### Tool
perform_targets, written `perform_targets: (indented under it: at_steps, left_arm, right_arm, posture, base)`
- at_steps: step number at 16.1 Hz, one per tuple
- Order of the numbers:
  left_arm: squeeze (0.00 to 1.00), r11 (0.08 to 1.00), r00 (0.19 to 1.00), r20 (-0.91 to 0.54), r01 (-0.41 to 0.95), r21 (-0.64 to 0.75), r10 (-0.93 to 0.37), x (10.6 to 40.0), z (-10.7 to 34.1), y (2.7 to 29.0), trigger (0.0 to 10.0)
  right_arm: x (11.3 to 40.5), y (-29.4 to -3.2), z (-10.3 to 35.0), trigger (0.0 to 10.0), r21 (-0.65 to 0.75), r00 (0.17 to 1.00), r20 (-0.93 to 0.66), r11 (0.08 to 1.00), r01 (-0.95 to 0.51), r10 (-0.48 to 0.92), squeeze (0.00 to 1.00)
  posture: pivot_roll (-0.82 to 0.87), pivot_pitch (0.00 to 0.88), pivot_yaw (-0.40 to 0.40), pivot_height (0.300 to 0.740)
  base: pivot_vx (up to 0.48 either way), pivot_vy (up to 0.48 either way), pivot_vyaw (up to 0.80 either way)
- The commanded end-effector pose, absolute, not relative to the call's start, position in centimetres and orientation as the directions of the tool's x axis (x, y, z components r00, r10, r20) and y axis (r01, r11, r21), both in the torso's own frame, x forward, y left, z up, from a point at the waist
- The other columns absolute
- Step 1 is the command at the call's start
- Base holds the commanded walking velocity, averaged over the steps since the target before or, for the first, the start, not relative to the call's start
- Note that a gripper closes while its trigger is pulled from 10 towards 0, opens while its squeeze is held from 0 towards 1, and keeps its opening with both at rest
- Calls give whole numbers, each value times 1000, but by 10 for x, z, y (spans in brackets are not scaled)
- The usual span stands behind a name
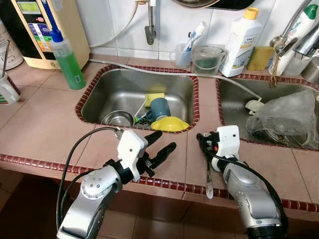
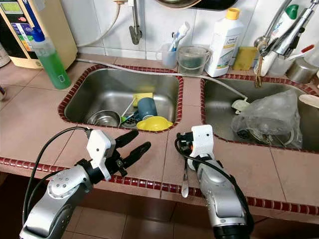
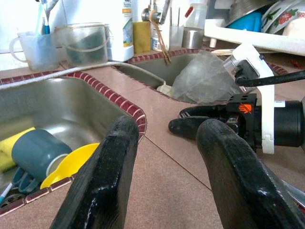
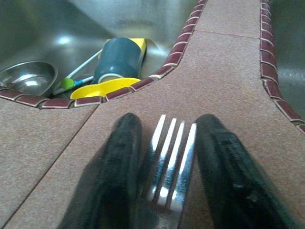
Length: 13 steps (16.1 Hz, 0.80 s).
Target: Kitchen organization
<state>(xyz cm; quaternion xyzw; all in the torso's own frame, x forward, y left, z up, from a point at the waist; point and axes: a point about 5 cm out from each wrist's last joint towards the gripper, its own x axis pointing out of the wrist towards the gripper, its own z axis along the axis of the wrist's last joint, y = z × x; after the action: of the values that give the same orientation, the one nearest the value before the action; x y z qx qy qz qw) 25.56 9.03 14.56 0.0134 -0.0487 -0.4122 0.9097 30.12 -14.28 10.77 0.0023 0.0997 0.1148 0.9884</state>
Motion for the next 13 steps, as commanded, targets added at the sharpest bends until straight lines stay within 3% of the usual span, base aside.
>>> perform_targets:
  at_steps: [1, 2, 3, 6, 8, 13]
  left_arm:
    - [0, 666, 661, 90, 742, 72, -745, 255, 150, 91, 10000]
    - [0, 667, 661, 90, 742, 72, -745, 255, 150, 91, 10000]
    - [0, 667, 661, 90, 742, 73, -745, 256, 150, 91, 10000]
    - [0, 665, 659, 92, 744, 72, -747, 256, 150, 91, 10000]
    - [0, 660, 654, 91, 748, 73, -751, 256, 150, 90, 10000]
    - [0, 653, 647, 88, 754, 77, -758, 256, 150, 89, 10000]
  right_arm:
    - [290, -138, 82, 235, 67, 912, -320, 966, -248, 257, 0]
    - [289, -139, 82, 431, 66, 912, -320, 966, -250, 258, 0]
    - [288, -141, 81, 0, 74, 909, -332, 967, -243, 254, 0]
    - [287, -144, 80, 667, 67, 911, -335, 971, -231, 240, 0]
    - [286, -144, 80, 0, 78, 912, -332, 971, -226, 239, 0]
    - [287, -144, 82, 0, 94, 919, -319, 973, -212, 231, 0]
  posture:
    - [-8, 126, 7, 740]
    - [-10, 126, 8, 740]
    - [-10, 124, 8, 740]
    - [-15, 120, 12, 740]
    - [-17, 116, 16, 740]
    - [-17, 106, 20, 740]
  base:
    - [0, 0, 0]
    - [0, 0, 0]
    - [0, 0, 0]
    - [0, 0, 0]
    - [0, 0, 0]
    - [0, 0, 0]
